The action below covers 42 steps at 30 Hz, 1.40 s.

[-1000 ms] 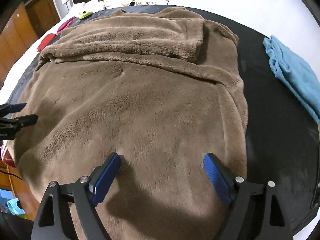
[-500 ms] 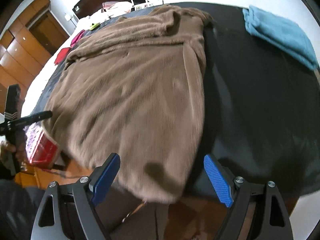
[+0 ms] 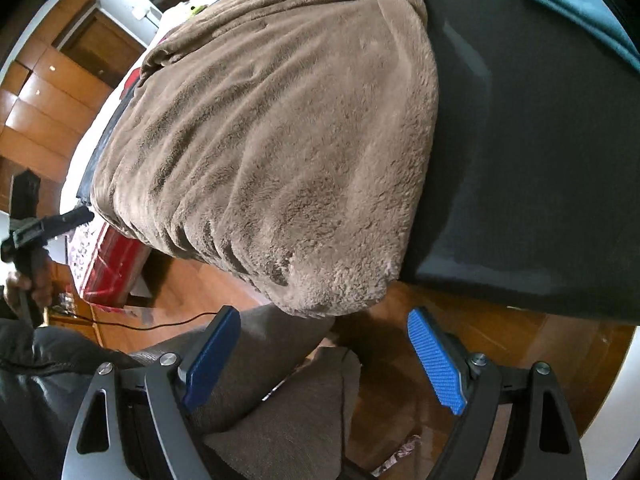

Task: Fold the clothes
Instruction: 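Grasp the sweatshirt hem with both grippers at the bed edge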

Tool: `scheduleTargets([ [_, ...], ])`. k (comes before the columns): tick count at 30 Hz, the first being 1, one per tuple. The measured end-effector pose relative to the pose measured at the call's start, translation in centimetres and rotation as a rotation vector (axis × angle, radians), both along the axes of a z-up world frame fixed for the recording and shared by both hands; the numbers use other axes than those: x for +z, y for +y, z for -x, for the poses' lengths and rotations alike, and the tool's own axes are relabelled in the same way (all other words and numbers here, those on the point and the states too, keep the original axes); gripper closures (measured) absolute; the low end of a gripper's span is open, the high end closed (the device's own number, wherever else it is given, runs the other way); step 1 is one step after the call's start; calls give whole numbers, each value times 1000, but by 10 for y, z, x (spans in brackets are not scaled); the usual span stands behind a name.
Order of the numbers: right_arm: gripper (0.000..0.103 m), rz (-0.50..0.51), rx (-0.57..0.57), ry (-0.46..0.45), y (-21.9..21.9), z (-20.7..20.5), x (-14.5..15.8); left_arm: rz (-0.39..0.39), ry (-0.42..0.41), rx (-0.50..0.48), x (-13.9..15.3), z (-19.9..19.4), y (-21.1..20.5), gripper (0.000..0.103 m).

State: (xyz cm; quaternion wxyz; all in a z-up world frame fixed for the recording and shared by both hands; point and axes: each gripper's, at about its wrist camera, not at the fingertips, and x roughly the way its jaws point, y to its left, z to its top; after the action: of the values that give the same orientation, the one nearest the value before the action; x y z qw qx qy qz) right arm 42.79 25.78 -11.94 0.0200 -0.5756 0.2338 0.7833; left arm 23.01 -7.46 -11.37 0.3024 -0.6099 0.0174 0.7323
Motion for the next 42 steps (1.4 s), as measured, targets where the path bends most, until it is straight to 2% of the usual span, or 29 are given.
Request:
scheduleTargets([
  [4,15,7,-17,6,0,6,-6,3,5,-12,-18,1,-8,12],
  [10,15,-11,-16,6,-5,11,-4,-39,16,5,-33,14,-6,12],
  [22,17,-4,2,22,-16,33,-12,-110,-5,-84,-53,26,16,12],
  [25,30,10,20,15,-21,37,-16,-124,-19,-90,-54,27,17,12],
  [27,51,11,28,5,-22,38,-18,-138,-39,-88,-54,28,17,13],
  [30,66,13,33,1,-22,37,-17,-156,-89,-84,-53,30,16,21],
  [32,72,18,42,3,-23,36,-14,-156,-103,-89,-49,29,16,39],
  [33,75,17,53,5,-25,36,-10,-147,-102,-100,-46,28,17,44],
  [35,79,18,80,4,-30,35,-5,-138,-98,-121,-39,24,19,60],
  [38,85,26,123,16,-32,31,5,-146,-83,-152,-22,19,20,75],
  [42,87,52,151,56,-30,26,25,-156,-64,-195,0,12,22,85],
])
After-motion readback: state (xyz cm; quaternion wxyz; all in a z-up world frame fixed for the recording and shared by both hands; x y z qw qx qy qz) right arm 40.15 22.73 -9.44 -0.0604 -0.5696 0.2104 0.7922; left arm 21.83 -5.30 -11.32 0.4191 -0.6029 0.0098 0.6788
